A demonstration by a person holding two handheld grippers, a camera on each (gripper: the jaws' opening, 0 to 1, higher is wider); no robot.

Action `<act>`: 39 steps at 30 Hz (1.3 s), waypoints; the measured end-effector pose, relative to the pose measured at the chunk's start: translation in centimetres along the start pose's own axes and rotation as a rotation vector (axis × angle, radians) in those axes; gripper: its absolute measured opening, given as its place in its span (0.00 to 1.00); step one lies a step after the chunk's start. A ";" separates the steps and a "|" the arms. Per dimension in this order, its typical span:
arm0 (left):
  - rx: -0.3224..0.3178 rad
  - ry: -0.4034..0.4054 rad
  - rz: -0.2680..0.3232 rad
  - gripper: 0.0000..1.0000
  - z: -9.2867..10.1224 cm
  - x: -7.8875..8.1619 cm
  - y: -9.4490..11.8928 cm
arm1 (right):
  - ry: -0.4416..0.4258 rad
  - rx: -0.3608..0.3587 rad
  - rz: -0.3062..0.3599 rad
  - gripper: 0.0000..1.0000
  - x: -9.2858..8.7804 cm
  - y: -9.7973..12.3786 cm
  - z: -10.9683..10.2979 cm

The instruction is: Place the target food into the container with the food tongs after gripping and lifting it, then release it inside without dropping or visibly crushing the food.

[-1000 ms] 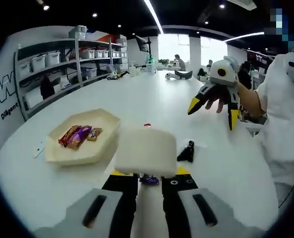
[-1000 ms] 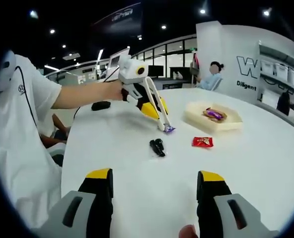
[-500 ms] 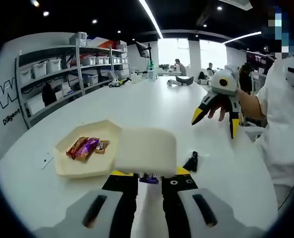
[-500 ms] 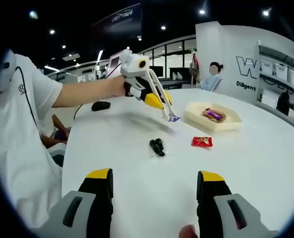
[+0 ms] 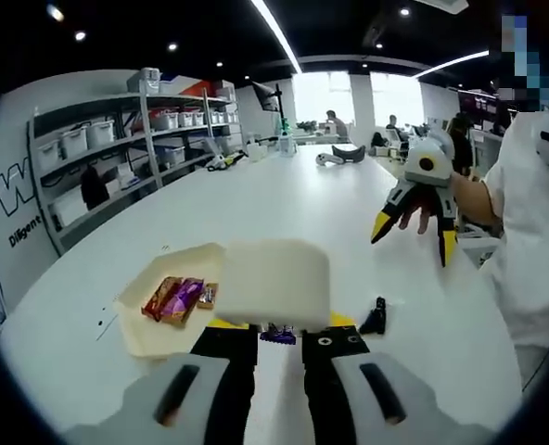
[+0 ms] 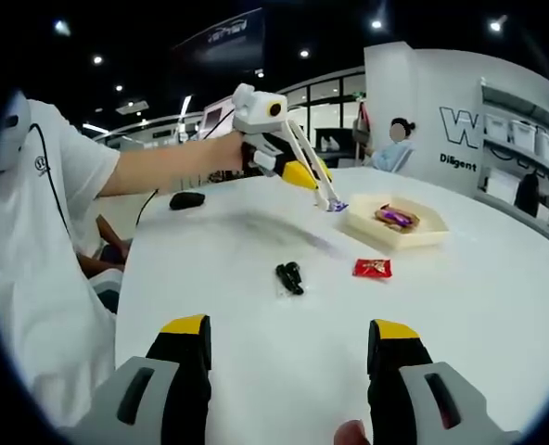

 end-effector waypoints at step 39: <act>0.063 0.001 -0.095 0.16 -7.5 -1.7 -4.6 | 0.002 -0.007 0.012 0.67 0.3 0.4 0.6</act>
Point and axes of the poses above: the point that each gripper's makers call its tool centre point, and the gripper's own axes: y roughly backward along the fingers, z roughly to its right, x roughly out of its top, the point moved 8 cm from there along y, roughly backward along the fingers, and after that the axes turned 1 degree about x, right-handed, at the moved point
